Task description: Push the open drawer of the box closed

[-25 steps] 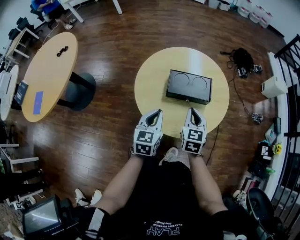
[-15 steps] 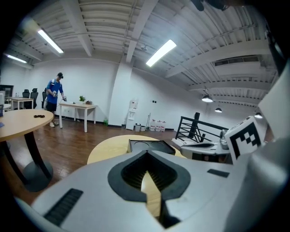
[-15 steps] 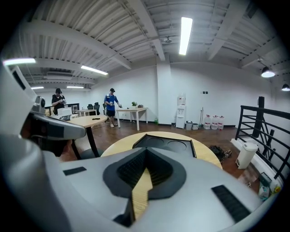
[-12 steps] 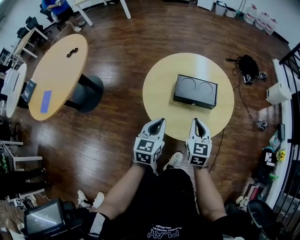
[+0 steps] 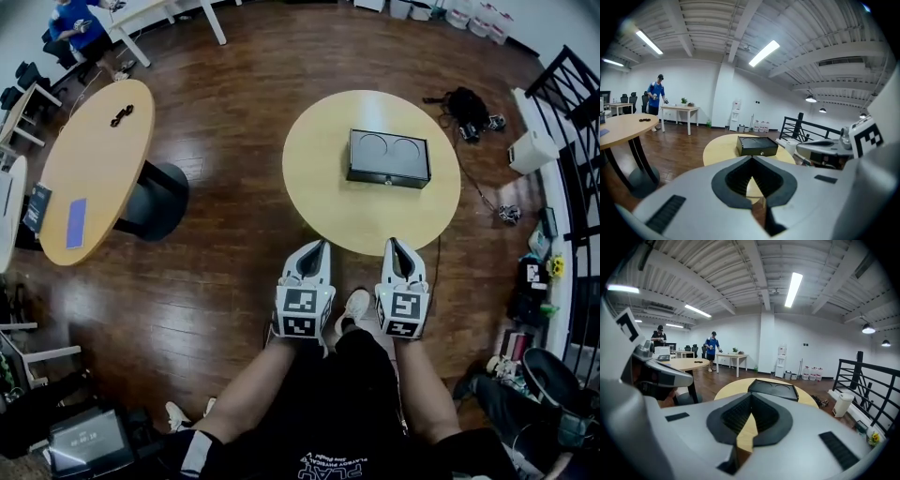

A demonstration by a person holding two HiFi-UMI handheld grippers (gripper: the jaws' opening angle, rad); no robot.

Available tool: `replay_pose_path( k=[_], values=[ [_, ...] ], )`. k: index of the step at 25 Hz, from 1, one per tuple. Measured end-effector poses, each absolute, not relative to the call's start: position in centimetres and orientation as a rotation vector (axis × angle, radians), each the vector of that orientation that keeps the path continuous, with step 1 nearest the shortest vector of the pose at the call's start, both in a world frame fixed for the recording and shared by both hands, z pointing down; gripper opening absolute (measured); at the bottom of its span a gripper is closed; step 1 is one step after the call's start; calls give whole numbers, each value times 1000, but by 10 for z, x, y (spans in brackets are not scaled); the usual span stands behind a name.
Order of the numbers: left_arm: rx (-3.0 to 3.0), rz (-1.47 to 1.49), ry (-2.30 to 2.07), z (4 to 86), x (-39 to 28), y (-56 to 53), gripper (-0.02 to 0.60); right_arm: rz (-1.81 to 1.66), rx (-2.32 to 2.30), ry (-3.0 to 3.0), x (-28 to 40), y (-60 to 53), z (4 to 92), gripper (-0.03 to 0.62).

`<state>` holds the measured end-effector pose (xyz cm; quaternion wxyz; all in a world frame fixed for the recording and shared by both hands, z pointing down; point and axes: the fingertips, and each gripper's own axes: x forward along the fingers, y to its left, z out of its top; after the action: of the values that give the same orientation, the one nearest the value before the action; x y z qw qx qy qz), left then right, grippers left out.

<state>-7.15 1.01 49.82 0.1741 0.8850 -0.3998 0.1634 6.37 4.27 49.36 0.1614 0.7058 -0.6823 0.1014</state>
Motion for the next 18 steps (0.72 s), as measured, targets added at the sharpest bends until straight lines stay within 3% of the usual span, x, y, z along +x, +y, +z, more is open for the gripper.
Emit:
replay_pose_path(
  k=[18],
  values=[
    [2638,357,-1130,420,-87,86,-3,189,2008,-2061,20,125,404,5]
  ],
)
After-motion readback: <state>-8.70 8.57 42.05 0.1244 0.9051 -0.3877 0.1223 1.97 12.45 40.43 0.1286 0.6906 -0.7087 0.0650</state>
